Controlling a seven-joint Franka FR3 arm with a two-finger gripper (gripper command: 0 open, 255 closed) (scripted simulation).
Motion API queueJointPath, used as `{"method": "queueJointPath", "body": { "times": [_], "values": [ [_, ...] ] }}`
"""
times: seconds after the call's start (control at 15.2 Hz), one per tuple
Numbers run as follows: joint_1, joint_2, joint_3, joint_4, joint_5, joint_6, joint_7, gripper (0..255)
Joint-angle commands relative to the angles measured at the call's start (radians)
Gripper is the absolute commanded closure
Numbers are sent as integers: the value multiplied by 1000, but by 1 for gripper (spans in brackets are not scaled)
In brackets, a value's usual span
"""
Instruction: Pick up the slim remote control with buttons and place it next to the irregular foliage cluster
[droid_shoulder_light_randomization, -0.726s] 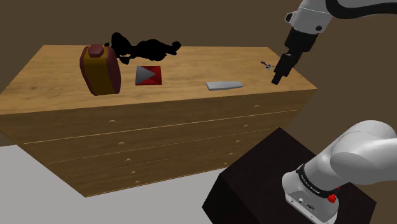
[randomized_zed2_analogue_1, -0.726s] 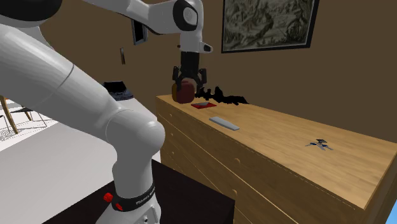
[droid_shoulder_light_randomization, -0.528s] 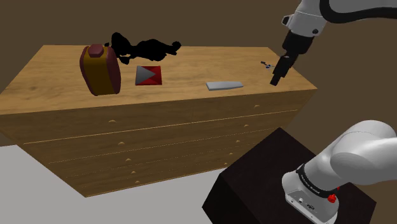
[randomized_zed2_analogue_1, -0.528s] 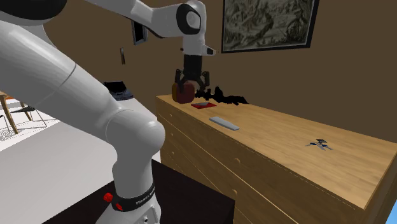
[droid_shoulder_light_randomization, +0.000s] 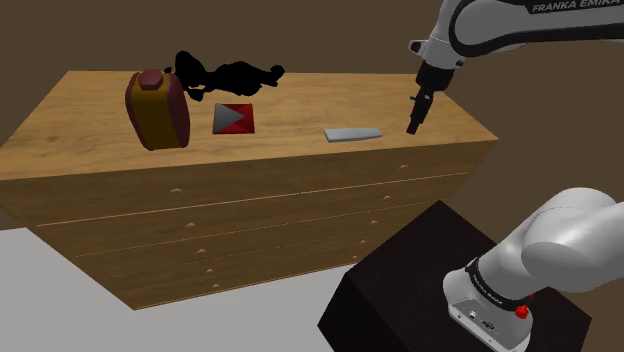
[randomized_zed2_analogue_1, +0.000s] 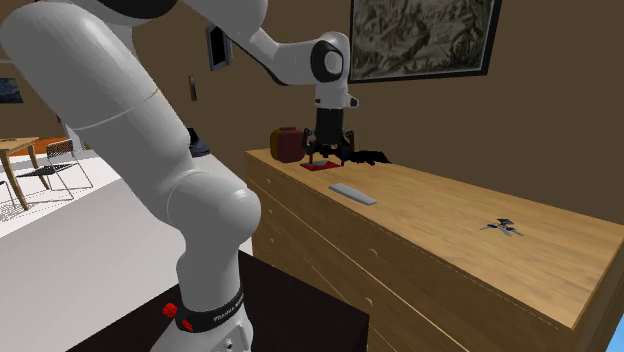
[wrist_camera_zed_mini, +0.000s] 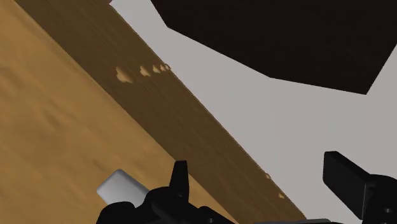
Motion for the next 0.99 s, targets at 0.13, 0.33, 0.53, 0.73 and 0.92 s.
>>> {"method": "queueJointPath", "body": {
  "times": [0.13,0.33,0.53,0.73,0.92],
  "values": [
    [29,155,-49,60,-9,106,-187,0],
    [49,272,-74,117,1,173,-321,0],
    [65,389,-88,184,22,229,-454,0],
    [75,506,-89,262,48,273,-583,0],
    [77,619,-77,347,75,306,-705,0]
  ]
}}
